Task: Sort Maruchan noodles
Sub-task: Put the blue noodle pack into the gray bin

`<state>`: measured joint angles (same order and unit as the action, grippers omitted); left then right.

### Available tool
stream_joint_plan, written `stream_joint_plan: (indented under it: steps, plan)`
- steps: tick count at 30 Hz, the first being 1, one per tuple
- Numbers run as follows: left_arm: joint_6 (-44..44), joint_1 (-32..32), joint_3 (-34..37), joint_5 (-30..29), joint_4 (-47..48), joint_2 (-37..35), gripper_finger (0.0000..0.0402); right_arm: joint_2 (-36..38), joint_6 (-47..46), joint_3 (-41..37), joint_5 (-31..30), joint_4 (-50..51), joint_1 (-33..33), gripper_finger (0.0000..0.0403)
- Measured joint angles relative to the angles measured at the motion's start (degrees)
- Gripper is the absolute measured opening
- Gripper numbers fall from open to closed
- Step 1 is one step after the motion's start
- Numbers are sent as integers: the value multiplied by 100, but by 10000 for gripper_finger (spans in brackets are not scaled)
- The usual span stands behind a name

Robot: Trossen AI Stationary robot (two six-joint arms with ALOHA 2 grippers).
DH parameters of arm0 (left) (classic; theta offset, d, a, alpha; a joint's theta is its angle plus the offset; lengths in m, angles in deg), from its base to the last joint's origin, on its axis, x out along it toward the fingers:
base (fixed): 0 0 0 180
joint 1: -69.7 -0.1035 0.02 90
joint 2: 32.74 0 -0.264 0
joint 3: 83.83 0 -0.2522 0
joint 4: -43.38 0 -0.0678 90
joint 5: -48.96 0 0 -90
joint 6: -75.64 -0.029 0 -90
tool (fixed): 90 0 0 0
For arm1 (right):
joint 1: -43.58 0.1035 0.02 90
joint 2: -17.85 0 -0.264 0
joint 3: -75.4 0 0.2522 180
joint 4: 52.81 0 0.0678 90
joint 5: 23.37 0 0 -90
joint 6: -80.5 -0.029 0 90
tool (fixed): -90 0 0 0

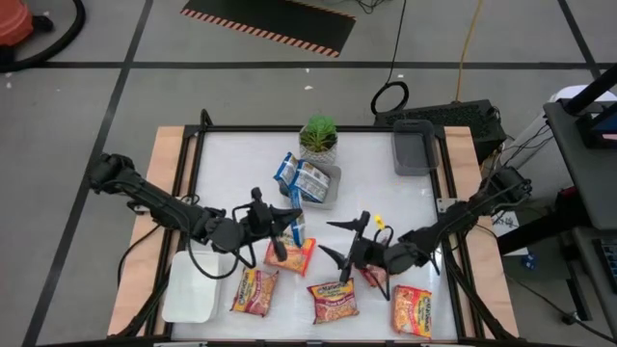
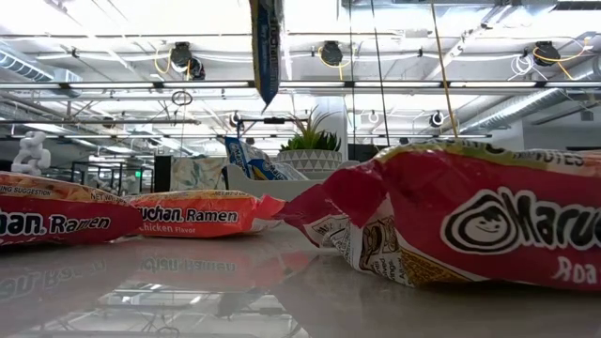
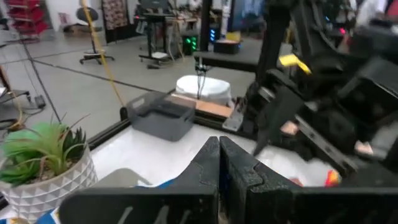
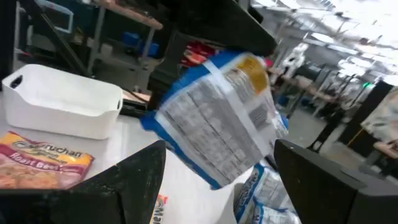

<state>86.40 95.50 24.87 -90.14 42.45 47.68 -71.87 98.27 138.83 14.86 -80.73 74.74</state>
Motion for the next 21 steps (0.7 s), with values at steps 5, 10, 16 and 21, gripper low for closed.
stream_joint_plan:
  steps: [5, 10, 16, 21]
  plan:
    - [-1, -84, 0, -112, -719, 260, 3, -596, 780, 0, -378, -1074, 142, 282]
    - [-219, -107, 0, -105, -1421, 519, 3, -1386, 1846, 172, -798, -2181, 213, 267]
    - [-312, -88, 2, -108, -1811, 654, 3, -1984, 2468, 604, -1307, -2324, 186, 254]
    - [-321, -44, 2, -110, -1819, 663, 3, -2081, 2526, 702, -1586, -2326, 60, 249]
